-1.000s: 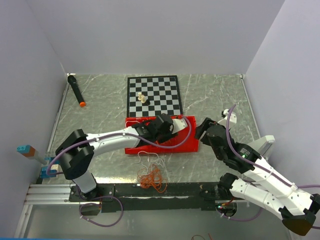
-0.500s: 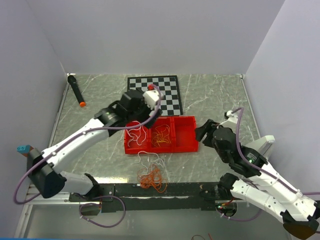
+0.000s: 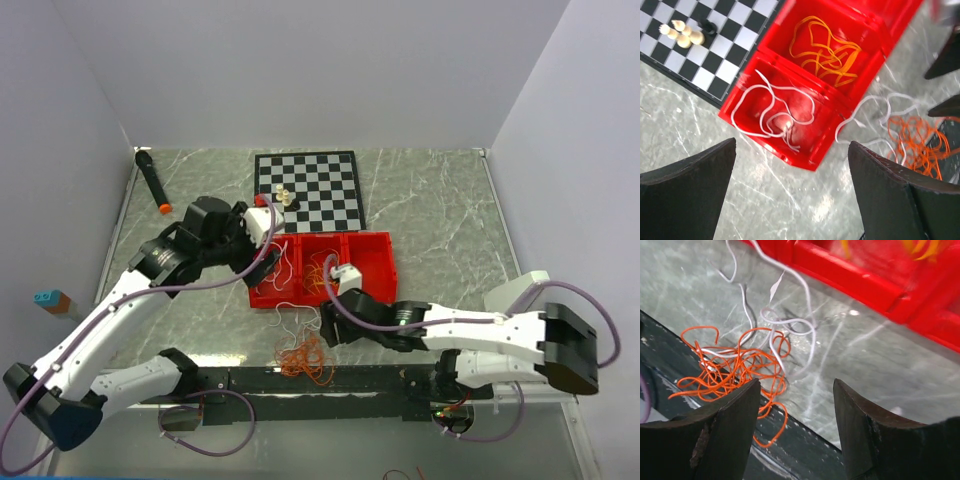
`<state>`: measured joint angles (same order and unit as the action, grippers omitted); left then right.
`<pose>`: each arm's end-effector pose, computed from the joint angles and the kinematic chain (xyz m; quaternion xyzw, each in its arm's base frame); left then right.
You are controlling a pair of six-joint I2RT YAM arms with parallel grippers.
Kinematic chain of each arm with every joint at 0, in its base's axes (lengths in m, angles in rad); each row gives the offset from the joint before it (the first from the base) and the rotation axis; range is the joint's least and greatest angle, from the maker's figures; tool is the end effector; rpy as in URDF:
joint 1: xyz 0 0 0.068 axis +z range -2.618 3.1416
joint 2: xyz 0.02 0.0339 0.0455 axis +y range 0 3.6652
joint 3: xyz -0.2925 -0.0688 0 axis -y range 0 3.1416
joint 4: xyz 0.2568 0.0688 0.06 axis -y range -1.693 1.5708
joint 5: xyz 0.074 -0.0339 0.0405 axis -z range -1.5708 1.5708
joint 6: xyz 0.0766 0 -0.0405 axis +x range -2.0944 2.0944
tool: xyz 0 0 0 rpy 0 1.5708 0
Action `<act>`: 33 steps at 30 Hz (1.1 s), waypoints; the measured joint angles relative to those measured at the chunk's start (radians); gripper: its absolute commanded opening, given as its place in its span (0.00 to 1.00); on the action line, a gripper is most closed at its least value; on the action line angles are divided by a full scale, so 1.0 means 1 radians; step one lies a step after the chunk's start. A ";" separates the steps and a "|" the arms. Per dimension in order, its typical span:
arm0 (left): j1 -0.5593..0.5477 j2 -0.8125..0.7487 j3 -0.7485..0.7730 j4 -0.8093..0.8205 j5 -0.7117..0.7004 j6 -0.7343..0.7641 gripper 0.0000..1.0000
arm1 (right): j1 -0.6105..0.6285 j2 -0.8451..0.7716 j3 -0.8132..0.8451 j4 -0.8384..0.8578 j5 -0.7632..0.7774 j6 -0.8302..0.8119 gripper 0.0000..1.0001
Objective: Untangle the cables
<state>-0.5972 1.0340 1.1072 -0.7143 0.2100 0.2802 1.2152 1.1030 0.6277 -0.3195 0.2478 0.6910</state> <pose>0.1907 -0.1490 0.3544 0.4201 0.7848 -0.1629 0.4254 0.1039 0.2257 0.2046 -0.1929 0.8993 0.2398 0.3107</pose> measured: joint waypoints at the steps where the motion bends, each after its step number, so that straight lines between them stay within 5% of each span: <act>1: 0.000 -0.013 -0.008 -0.015 0.008 0.012 0.98 | 0.010 0.032 0.000 0.017 -0.006 0.000 0.66; 8: 0.000 -0.010 -0.014 -0.055 0.050 0.052 0.92 | 0.024 0.184 0.020 0.108 -0.010 -0.014 0.57; 17: 0.000 -0.111 -0.168 0.026 0.032 0.042 0.77 | 0.024 0.235 0.060 0.138 0.001 -0.051 0.01; 27: 0.000 -0.155 -0.183 0.134 -0.007 0.010 0.59 | 0.024 0.007 0.174 0.038 0.025 -0.135 0.00; 33: 0.000 -0.180 -0.184 0.187 -0.045 -0.017 0.58 | 0.024 -0.077 0.341 -0.014 0.048 -0.216 0.00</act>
<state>-0.5972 0.8543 0.9234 -0.5274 0.1654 0.2630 1.2396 1.0264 0.9691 -0.3332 0.2962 0.4751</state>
